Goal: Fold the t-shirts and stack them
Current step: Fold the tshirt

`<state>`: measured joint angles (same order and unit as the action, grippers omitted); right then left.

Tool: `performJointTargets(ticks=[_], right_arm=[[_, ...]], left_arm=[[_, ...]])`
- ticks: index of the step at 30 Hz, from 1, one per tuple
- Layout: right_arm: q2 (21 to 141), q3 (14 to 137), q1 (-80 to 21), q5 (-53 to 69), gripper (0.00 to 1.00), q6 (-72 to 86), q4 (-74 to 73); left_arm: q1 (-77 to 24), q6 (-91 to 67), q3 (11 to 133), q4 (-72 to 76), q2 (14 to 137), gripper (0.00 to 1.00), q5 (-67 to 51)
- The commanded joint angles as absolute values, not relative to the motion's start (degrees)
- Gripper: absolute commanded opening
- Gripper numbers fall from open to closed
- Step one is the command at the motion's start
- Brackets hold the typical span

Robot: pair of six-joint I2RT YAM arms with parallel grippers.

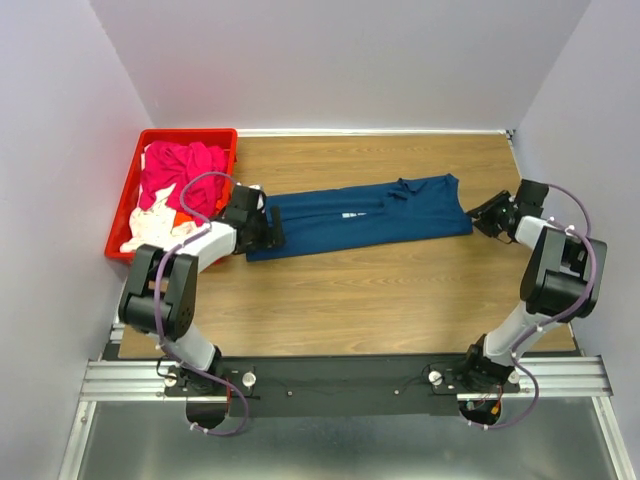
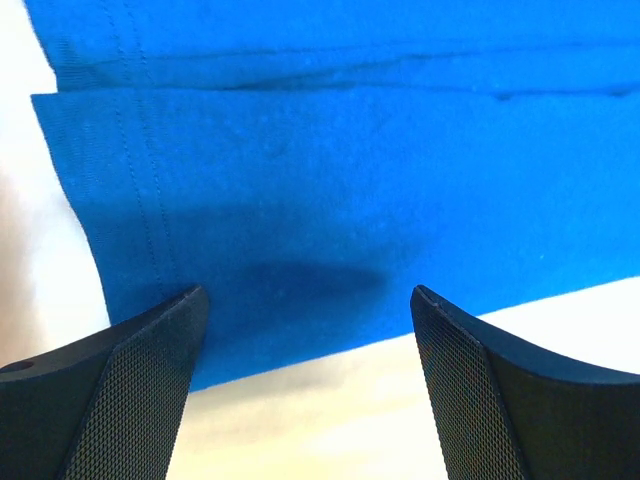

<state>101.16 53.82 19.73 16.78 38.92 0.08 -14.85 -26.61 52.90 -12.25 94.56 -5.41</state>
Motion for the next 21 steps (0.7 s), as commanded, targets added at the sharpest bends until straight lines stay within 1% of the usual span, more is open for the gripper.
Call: performJointTargets(ticks=[1, 5, 7, 12, 13, 15, 21], right_arm=[[95.0, 55.2, 16.0, 20.6, 0.46, 37.2, -0.5], [94.5, 55.9, 11.9, 25.5, 0.46, 38.7, 4.1], [94.7, 56.9, 8.5, 26.1, 0.46, 39.0, 5.8], [100.7, 60.8, 3.2, 28.7, 0.46, 41.7, 8.9], [102.6, 61.3, 2.0, 27.4, 0.46, 43.0, 10.2], [104.6, 61.8, 1.5, 25.7, 0.47, 44.8, 11.0], [111.5, 62.8, 0.8, 28.7, 0.51, 52.2, 19.1]], left_arm=[[-15.1, -27.5, 49.1, -16.1, 87.2, 0.91, -1.1], [-15.3, -26.9, 48.2, -14.7, 80.3, 0.91, -0.4], [-15.6, -26.2, 47.6, -12.4, 77.6, 0.91, 2.7], [-15.6, -20.6, 47.8, -8.8, 71.7, 0.93, 2.5], [-15.6, -19.8, 47.7, -7.5, 70.1, 0.93, 2.7], [-15.6, -18.3, 47.2, -6.1, 68.4, 0.93, 3.3], [-15.6, -18.3, 42.1, -0.3, 63.5, 0.92, 6.9]])
